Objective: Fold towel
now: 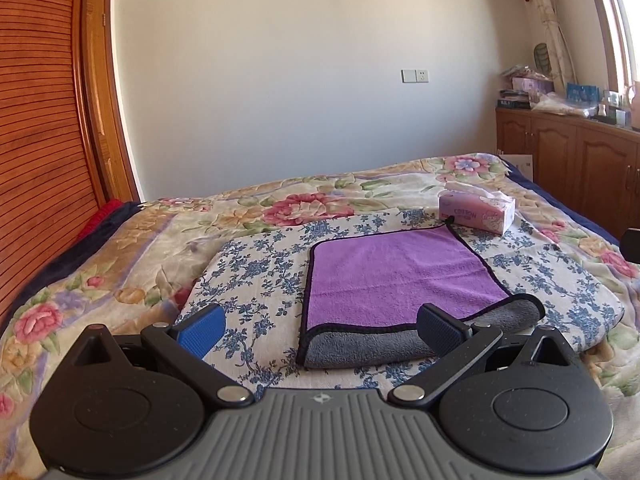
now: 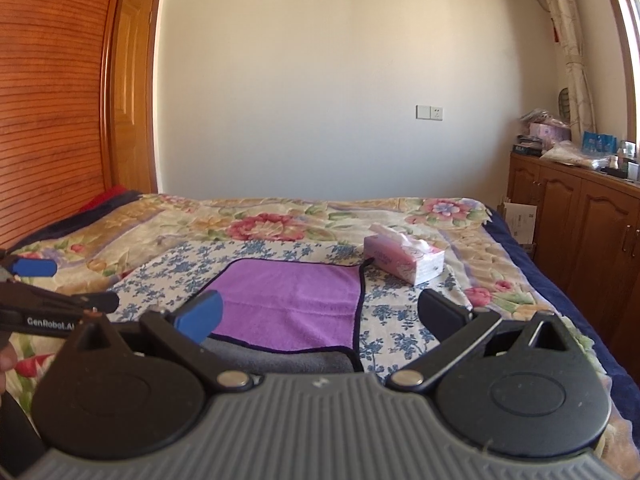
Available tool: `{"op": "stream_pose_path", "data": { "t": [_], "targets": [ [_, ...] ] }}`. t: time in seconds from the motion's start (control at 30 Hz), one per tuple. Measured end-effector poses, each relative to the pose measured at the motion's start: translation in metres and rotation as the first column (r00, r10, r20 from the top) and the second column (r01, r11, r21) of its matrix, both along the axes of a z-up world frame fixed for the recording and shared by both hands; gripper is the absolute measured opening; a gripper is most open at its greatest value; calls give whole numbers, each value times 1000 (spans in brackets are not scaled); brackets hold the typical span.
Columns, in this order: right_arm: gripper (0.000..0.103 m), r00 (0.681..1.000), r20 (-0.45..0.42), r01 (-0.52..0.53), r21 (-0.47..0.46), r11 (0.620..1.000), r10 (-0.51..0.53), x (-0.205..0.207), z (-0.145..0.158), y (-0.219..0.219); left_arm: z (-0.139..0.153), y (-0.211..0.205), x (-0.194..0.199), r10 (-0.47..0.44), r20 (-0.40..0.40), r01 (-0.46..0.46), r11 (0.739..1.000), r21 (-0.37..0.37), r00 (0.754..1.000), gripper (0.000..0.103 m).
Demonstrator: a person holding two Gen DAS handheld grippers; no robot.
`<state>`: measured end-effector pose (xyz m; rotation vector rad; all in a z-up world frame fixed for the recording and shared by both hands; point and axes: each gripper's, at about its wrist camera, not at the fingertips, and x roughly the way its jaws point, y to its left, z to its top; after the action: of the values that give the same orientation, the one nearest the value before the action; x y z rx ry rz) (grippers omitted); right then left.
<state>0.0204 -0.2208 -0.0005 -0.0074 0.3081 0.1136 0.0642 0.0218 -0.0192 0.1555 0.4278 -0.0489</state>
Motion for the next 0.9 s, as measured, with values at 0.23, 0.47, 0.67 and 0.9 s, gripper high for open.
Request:
{"op": "stream_pose_path", "data": {
  "t": [0.23,0.47,0.67,0.9],
  "targets": [
    [103,999,-37,-34,-7,999,34,20,3,7,-5,8,22,-20,-32,20,1000,7,999,103],
    [103,994,-90,-55,-8,998,54,40,-2,9,-13,15,42,-45,-62,45,999,13,997,103],
    [103,987,-140,-75,-6,997,74,54,-11,10,-21,16,54,-76,-77,79,996,39,994,103],
    [102,978,-189,-92,-2,996,89,70,-23,7,-30,20,71,-112,-105,115,993,18,988,103]
  ]
}}
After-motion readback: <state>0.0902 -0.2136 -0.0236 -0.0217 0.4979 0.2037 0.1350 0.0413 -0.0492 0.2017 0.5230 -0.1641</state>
